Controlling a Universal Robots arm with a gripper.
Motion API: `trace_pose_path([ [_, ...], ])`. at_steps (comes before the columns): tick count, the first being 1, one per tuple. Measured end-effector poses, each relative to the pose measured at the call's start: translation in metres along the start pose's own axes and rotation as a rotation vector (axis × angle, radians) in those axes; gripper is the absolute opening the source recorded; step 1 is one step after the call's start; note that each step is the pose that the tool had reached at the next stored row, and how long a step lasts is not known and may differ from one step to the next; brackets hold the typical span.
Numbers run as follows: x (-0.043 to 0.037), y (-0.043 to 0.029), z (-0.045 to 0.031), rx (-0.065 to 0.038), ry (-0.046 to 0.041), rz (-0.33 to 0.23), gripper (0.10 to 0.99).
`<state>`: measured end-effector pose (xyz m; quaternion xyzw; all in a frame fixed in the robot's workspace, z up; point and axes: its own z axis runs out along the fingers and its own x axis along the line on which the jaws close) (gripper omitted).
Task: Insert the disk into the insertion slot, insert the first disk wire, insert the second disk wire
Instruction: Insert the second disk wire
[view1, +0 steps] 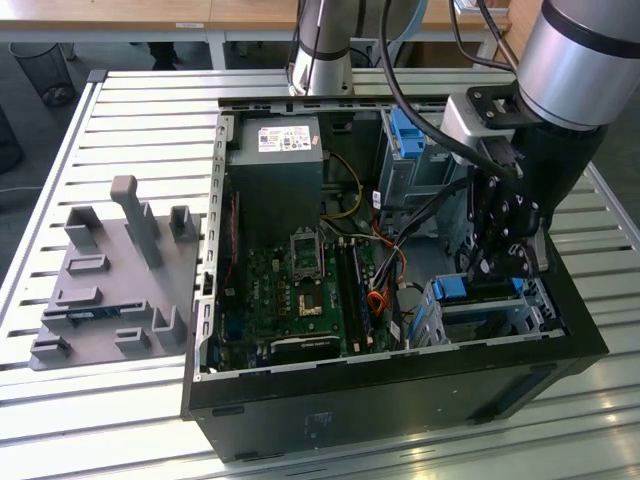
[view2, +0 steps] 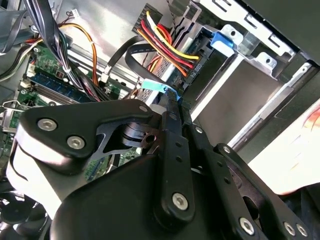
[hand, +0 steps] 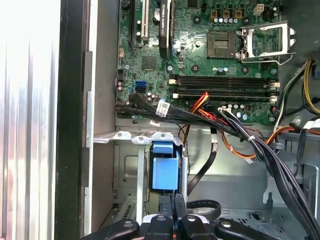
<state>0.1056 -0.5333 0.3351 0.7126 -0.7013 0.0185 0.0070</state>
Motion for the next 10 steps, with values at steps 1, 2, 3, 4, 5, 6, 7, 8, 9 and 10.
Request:
trace_pose_path([
  [1,0.0002,0.0000,0.0000,0.000,-0.0001,0.000,0.141],
  [2,0.0002,0.0000,0.0000,0.000,0.0000,0.000,0.141],
  [3,0.0002,-0.0002,0.0001,0.000,-0.0001,0.000,0.141],
  [4,0.0002,-0.0005,0.0001,0.000,-0.0001,0.000,0.141],
  [5,0.0003,-0.0009,0.0002,0.000,0.0000,0.000,0.141],
  [6,0.0003,-0.0011,0.0003,0.000,-0.0001,0.000,0.141],
  [7,0.0003,-0.0015,0.0004,0.000,-0.0001,0.000,0.141],
  [8,0.0003,-0.0018,0.0005,0.000,-0.0001,0.000,0.141],
  [9,0.0003,-0.0022,0.0006,0.000,-0.0001,0.000,0.141],
  [10,0.0003,-0.0026,0.0006,0.000,-0.0001,0.000,0.141],
])
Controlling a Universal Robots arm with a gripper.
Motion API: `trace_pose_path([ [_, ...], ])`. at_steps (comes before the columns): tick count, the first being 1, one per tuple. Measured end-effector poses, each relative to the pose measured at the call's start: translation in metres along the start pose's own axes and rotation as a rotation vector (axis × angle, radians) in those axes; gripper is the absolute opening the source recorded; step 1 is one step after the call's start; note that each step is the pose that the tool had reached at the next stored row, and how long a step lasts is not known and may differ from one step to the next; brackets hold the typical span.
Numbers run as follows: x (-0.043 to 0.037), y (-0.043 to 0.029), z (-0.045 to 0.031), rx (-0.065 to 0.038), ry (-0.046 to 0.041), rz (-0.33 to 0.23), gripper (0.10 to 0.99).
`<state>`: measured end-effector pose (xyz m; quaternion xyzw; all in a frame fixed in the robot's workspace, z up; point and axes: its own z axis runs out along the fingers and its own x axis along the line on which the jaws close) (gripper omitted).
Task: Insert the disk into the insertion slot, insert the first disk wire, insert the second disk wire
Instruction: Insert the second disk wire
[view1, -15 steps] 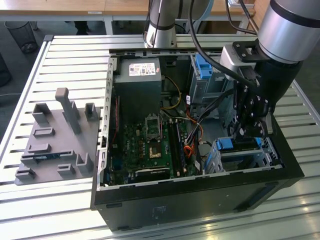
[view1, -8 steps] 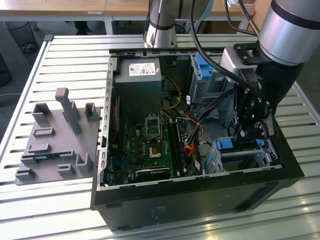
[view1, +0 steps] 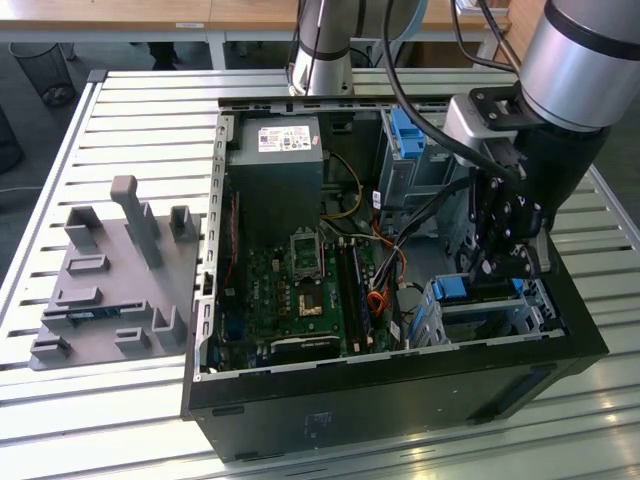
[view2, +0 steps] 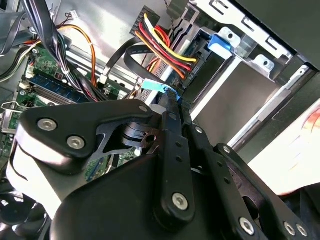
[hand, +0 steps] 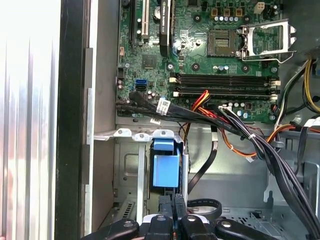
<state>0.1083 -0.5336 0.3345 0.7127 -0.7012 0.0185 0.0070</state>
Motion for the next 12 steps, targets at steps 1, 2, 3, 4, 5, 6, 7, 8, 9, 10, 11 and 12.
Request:
trace_pose_path([
  [1,0.0000,-0.0004,0.0001,0.000,0.0000,0.000,0.141],
  [2,0.0000,-0.0005,0.0001,0.000,0.0001,0.000,0.141],
  [3,0.0000,-0.0008,0.0001,0.000,-0.0001,0.000,0.141],
  [4,0.0000,-0.0010,0.0003,0.000,-0.0003,0.000,0.141],
  [5,0.0000,-0.0010,0.0003,0.000,-0.0002,0.000,0.141],
  [6,0.0000,-0.0010,0.0005,0.000,-0.0003,0.000,0.141],
  [7,0.0000,-0.0010,0.0007,0.000,-0.0004,0.000,0.141],
  [8,0.0000,-0.0010,0.0008,0.000,-0.0003,0.000,0.141],
  [9,0.0000,-0.0010,0.0010,0.000,-0.0003,0.000,0.141],
  [10,0.0000,-0.0010,0.0012,0.000,-0.0002,0.000,0.141],
  [11,0.0000,-0.0010,0.0016,0.000,-0.0003,0.000,0.141],
  [12,0.0000,-0.0011,0.0017,0.000,-0.0001,0.000,0.141],
])
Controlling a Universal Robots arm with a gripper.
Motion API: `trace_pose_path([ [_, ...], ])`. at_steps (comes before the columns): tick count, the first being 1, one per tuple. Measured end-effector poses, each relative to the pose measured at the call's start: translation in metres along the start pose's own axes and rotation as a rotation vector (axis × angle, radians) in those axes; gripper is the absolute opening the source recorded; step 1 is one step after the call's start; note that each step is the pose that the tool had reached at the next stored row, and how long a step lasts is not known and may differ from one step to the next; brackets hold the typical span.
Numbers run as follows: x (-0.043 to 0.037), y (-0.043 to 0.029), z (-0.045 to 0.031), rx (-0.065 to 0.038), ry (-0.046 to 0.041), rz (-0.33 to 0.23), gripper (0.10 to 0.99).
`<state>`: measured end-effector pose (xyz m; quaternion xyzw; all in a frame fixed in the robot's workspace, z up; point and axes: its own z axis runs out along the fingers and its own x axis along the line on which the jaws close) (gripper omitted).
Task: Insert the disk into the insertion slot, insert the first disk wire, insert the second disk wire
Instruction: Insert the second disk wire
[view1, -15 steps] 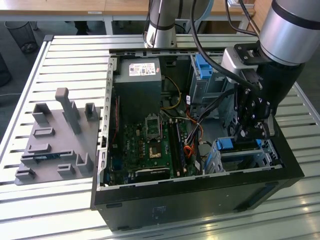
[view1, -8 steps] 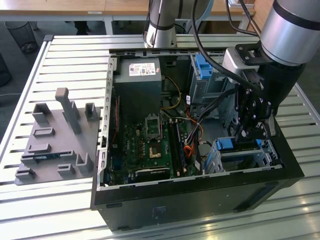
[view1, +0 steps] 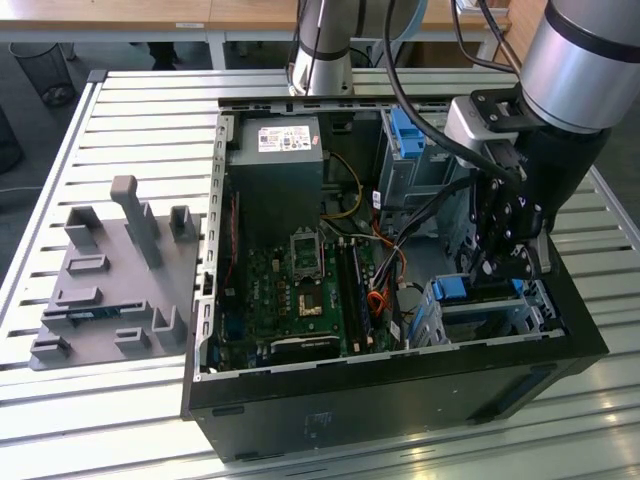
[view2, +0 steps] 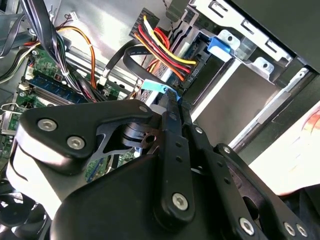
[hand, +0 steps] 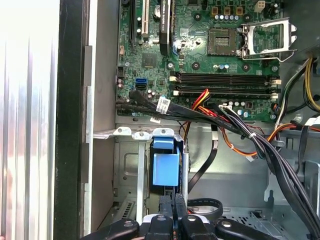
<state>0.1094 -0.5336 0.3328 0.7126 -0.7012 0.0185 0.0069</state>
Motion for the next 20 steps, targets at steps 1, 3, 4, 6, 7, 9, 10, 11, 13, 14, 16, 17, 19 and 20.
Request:
trace_pose_path([
  [1,0.0000,0.0000,0.0000,0.000,0.0000,0.000,0.141],
  [3,0.0000,-0.0001,0.0001,0.000,-0.0001,0.000,0.141],
  [4,0.0000,-0.0001,0.0003,0.000,-0.0010,0.000,0.141],
  [6,0.0000,-0.0001,-0.0001,0.000,-0.0016,0.000,0.141],
  [7,0.0001,-0.0001,-0.0007,0.000,-0.0010,0.000,0.141],
  [9,0.0000,-0.0001,-0.0008,0.000,-0.0013,0.000,0.141],
  [10,0.0000,-0.0001,-0.0009,0.000,-0.0012,0.000,0.141],
  [11,0.0001,-0.0001,-0.0010,0.000,-0.0010,0.000,0.141],
  [13,0.0003,-0.0004,-0.0008,0.000,-0.0010,0.000,0.141],
  [14,0.0006,-0.0006,-0.0006,0.000,-0.0009,0.000,0.141],
  [16,0.0010,-0.0006,-0.0001,0.000,-0.0011,0.001,0.141],
  [17,0.0012,-0.0006,0.0001,0.000,-0.0012,0.001,0.141],
  [19,0.0014,-0.0007,0.0005,0.000,-0.0009,0.001,0.141],
  [20,0.0015,-0.0007,0.0007,0.000,-0.0008,0.001,0.141],
])
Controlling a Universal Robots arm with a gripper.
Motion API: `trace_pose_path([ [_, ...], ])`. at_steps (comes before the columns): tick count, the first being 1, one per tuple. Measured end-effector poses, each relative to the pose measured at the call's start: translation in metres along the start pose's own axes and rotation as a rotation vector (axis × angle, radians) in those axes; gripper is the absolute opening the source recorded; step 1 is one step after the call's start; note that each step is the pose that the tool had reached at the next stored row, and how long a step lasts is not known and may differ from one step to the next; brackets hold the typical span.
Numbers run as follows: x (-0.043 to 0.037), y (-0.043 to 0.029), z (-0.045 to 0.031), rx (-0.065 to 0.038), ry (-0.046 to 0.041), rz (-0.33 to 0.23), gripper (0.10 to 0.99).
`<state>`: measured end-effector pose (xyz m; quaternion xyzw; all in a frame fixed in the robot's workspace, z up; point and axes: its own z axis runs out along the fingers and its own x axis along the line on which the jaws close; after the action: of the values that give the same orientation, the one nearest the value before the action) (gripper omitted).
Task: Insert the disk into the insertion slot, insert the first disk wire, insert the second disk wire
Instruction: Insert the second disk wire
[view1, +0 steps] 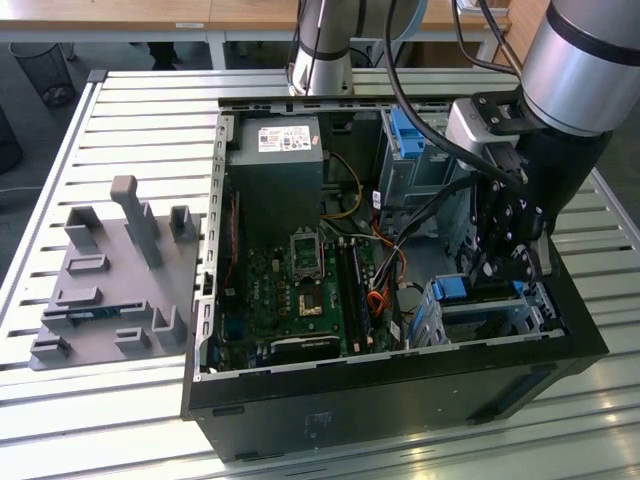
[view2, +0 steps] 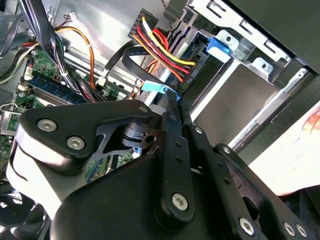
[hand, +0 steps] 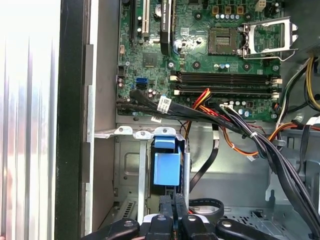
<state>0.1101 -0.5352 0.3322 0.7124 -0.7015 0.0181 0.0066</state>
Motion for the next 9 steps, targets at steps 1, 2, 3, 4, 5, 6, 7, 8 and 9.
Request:
trace_pose_path([
  [1,0.0000,0.0000,0.0003,0.000,0.0001,0.000,0.141],
  [2,0.0000,0.0000,0.0005,0.000,0.0001,0.000,0.141],
  [3,0.0000,0.0000,0.0007,0.000,0.0000,0.000,0.141],
  [4,0.0000,0.0000,0.0010,0.000,-0.0001,0.000,0.141],
  [5,0.0000,0.0000,0.0013,0.000,-0.0002,0.000,0.141],
  [6,0.0000,0.0000,0.0016,0.000,-0.0001,0.000,0.141],
  [7,0.0000,0.0000,0.0019,0.000,-0.0002,0.000,0.141],
  [8,0.0000,0.0000,0.0021,0.000,-0.0001,0.000,0.141],
  [9,0.0000,0.0000,0.0022,0.000,-0.0001,0.000,0.141],
])
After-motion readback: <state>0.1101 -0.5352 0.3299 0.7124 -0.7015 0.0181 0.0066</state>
